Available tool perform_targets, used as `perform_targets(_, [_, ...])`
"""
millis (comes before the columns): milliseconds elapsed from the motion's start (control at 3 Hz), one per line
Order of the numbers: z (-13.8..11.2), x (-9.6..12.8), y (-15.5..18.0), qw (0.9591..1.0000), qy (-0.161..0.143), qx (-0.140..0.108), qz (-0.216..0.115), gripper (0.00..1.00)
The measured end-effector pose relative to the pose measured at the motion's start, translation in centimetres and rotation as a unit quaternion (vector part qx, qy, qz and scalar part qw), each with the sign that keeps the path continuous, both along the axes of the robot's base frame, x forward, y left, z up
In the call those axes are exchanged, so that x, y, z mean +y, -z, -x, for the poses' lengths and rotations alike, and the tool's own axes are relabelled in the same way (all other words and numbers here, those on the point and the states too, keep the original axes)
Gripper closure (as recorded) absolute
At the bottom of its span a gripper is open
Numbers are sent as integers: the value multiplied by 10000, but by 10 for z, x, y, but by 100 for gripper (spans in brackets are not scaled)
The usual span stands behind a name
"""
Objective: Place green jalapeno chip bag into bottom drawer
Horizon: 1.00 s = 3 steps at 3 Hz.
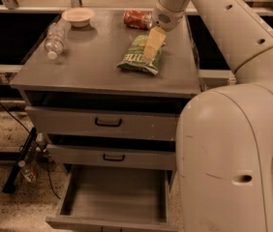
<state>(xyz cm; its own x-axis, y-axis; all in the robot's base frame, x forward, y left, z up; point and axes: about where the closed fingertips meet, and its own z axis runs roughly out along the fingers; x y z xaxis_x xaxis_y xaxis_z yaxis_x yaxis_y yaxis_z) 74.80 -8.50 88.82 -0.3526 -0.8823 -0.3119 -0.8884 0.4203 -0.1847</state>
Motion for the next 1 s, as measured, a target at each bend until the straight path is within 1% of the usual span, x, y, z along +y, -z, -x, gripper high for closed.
perform_targets(333, [-15,12,6,9995,-22,-33,-298,0])
perform_targets(667, [-23,21,10,9987,-90,-17,-496,0])
perform_targets(1000, [-27,39,4,9976,-334,-87,-607,0])
